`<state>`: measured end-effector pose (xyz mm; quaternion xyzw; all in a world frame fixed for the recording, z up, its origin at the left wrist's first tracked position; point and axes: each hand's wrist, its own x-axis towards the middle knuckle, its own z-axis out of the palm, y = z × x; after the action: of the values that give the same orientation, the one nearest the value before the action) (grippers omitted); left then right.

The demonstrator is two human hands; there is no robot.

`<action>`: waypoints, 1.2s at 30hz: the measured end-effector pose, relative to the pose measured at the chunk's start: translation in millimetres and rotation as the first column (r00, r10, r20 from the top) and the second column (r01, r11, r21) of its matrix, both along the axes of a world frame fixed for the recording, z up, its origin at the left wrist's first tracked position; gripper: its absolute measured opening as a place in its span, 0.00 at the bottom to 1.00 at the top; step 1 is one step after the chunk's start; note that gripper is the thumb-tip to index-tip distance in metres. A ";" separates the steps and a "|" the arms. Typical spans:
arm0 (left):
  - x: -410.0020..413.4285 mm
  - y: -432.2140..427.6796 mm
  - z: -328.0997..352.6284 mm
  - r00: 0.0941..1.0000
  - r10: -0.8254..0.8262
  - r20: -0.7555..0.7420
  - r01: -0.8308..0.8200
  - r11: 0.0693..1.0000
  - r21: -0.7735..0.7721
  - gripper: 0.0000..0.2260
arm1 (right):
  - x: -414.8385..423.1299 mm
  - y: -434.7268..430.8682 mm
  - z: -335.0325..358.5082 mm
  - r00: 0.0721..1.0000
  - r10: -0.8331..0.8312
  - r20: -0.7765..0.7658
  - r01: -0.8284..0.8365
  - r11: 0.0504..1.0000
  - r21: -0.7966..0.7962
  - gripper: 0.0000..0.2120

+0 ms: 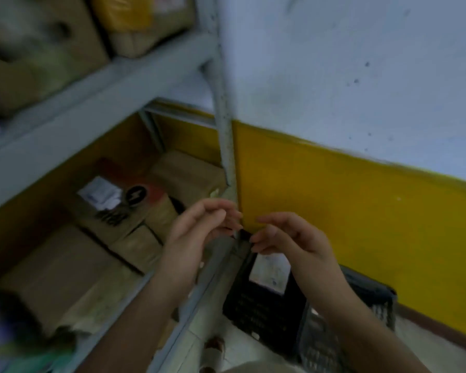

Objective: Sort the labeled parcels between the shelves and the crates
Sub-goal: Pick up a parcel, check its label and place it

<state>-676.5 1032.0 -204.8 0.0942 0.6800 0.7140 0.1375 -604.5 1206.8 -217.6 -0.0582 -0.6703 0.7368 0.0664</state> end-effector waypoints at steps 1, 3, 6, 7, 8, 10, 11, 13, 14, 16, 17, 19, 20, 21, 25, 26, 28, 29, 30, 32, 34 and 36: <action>16.4 -6.1 11.9 0.996 0.076 -0.046 -0.075 0.997 0.030 0.09 | 1.1 -2.9 13.3 0.997 0.064 -0.037 -0.065 0.998 0.000 0.09; 44.5 -21.6 32.2 0.965 0.232 -0.124 -0.222 0.971 0.092 0.09 | 1.0 -13.7 36.9 0.978 0.176 -0.110 -0.175 0.984 0.019 0.08; 82.5 -53.2 65.1 0.883 0.408 -0.233 -0.382 0.912 0.151 0.09 | 0.9 -42.2 67.4 0.912 0.350 -0.212 -0.337 0.937 0.095 0.08; 94.7 -66.2 75.2 0.847 0.458 -0.269 -0.428 0.889 0.163 0.08 | 1.8 -54.9 77.7 0.879 0.409 -0.246 -0.391 0.913 0.121 0.08; 107.5 -79.8 84.9 0.808 0.508 -0.297 -0.477 0.861 0.175 0.07 | 3.1 -68.7 87.1 0.843 0.461 -0.276 -0.439 0.887 0.141 0.08; 133.0 -107.5 101.0 0.723 0.606 -0.331 -0.573 0.794 0.203 0.07 | 8.5 -98.1 104.3 0.778 0.549 -0.307 -0.523 0.836 0.169 0.09; 146.4 -120.5 108.3 0.679 0.648 -0.345 -0.616 0.759 0.213 0.07 | 12.4 -113.0 111.8 0.747 0.584 -0.318 -0.560 0.810 0.174 0.09; 173.1 -145.0 119.4 0.600 0.712 -0.365 -0.686 0.692 0.223 0.06 | 22.8 -141.4 123.9 0.682 0.645 -0.345 -0.630 0.758 0.172 0.08; 186.1 -156.8 123.4 0.565 0.738 -0.369 -0.714 0.662 0.229 0.06 | 28.8 -155.1 129.1 0.652 0.668 -0.359 -0.658 0.733 0.171 0.08; 211.9 -180.1 131.1 0.494 0.788 -0.368 -0.762 0.596 0.252 0.08 | 42.5 -183.4 137.4 0.600 0.705 -0.378 -0.707 0.689 0.161 0.07; 223.9 -191.8 134.6 0.460 0.810 -0.365 -0.781 0.564 0.267 0.08 | 49.5 -197.2 140.9 0.581 0.715 -0.388 -0.726 0.671 0.149 0.07; 247.6 -215.8 139.8 0.406 0.841 -0.358 -0.807 0.514 0.291 0.08 | 63.5 -223.9 145.7 0.554 0.726 -0.407 -0.754 0.645 0.123 0.09; 260.1 -227.9 142.0 0.385 0.853 -0.353 -0.819 0.492 0.296 0.09 | 70.9 -237.5 147.4 0.541 0.731 -0.415 -0.764 0.634 0.120 0.10; 272.9 -241.0 143.5 0.364 0.864 -0.349 -0.830 0.471 0.299 0.09 | 78.5 -250.7 148.8 0.529 0.738 -0.419 -0.773 0.622 0.120 0.10; 323.4 -291.1 149.9 0.325 0.871 -0.369 -0.854 0.438 0.280 0.06 | 112.5 -305.3 152.3 0.491 0.758 -0.429 -0.803 0.585 0.114 0.10; 335.2 -303.3 151.5 0.319 0.872 -0.371 -0.862 0.430 0.269 0.06 | 120.8 -319.8 153.0 0.486 0.759 -0.433 -0.806 0.581 0.114 0.09; 356.6 -328.8 155.1 0.297 0.879 -0.372 -0.880 0.403 0.250 0.08 | 135.3 -348.4 155.6 0.471 0.770 -0.430 -0.811 0.570 0.132 0.07; 366.5 -342.6 156.8 0.286 0.882 -0.375 -0.889 0.390 0.238 0.08 | 142.1 -362.6 157.9 0.460 0.780 -0.425 -0.814 0.561 0.149 0.07; 375.6 -356.5 159.0 0.279 0.880 -0.385 -0.899 0.380 0.217 0.08 | 148.5 -376.2 161.0 0.452 0.787 -0.420 -0.814 0.557 0.167 0.07; 391.2 -383.9 163.8 0.270 0.865 -0.424 -0.922 0.359 0.147 0.09 | 158.8 -402.4 168.4 0.451 0.789 -0.417 -0.803 0.563 0.196 0.07; 403.2 -409.6 170.5 0.260 0.847 -0.464 -0.939 0.334 0.082 0.09 | 163.9 -427.7 176.2 0.457 0.782 -0.424 -0.788 0.577 0.214 0.07; 408.7 -435.1 178.7 0.250 0.826 -0.506 -0.951 0.308 0.033 0.09 | 160.9 -452.9 184.7 0.458 0.769 -0.447 -0.751 0.603 0.269 0.09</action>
<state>-267.8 596.9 -26.2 -0.1763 0.7139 0.5170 -0.4381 -443.6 753.9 -32.9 0.4490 -0.5924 0.6629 -0.0892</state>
